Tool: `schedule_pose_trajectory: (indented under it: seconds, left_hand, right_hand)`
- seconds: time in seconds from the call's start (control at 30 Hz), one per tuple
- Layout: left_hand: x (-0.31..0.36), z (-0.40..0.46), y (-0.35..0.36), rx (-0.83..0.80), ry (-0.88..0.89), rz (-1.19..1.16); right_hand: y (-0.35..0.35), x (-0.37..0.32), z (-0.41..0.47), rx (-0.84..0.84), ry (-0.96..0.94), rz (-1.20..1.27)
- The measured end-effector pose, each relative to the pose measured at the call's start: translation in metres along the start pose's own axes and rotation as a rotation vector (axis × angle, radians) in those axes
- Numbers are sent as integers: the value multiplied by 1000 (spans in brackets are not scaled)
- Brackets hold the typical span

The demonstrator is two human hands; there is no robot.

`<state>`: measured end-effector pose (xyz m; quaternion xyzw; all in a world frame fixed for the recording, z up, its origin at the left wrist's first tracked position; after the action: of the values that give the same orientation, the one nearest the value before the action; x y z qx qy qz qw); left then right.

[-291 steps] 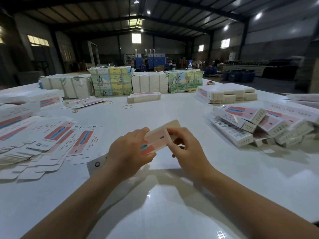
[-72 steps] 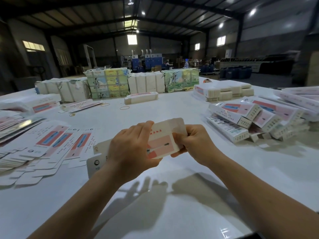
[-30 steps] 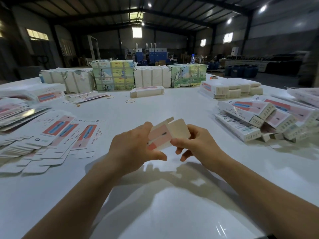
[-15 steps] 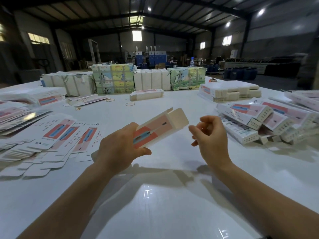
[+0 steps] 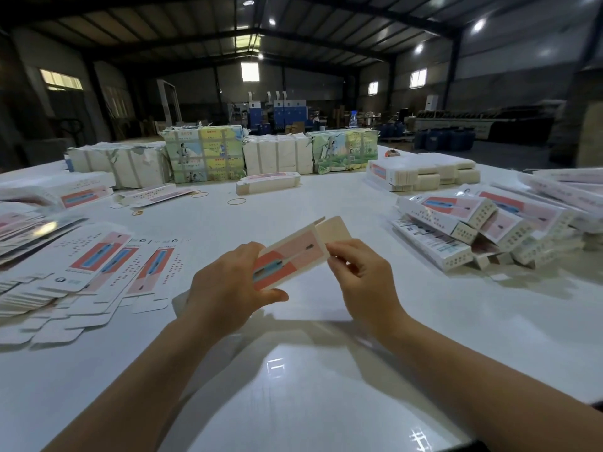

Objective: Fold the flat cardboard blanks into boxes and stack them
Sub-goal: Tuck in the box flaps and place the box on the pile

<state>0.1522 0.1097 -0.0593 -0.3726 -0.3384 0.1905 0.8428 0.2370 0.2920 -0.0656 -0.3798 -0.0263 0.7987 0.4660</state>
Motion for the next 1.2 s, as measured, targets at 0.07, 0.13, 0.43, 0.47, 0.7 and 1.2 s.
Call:
schedule_pose_trajectory:
  seconds: [0.07,0.13,0.43,0.47,0.7,1.2]
  left_hand:
    - [-2,0,1,-37,-16,7]
    - [-4,0,0,-61,-18,20]
    - [-1,-2,4,-89,1,73]
    - [0,-2,4,-86,-3,75]
    - [10,-2,8,-67,27,177]
    - [9,-5,9,-47,-14,37]
  right_hand:
    - [0,0,-1,-51,31,42]
    - [1,1,0,-148,115,108]
    - [4,5,1,-132,143,-47]
    - [4,4,2,-132,165,-20]
    - [7,5,2,-233,225,99]
    - [-4,18,15,-219,514,132]
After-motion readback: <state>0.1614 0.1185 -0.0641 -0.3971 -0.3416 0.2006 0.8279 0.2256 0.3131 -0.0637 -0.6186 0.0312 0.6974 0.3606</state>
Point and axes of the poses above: each hand's wrist, its own z-axis towards the middle knuckle, its own y-axis out of the palm, x = y × z, the point moved 1 cm from there along z, towards the middle knuckle, and after that the axes turned 15 degrees about -z, right-handed, at the moved point
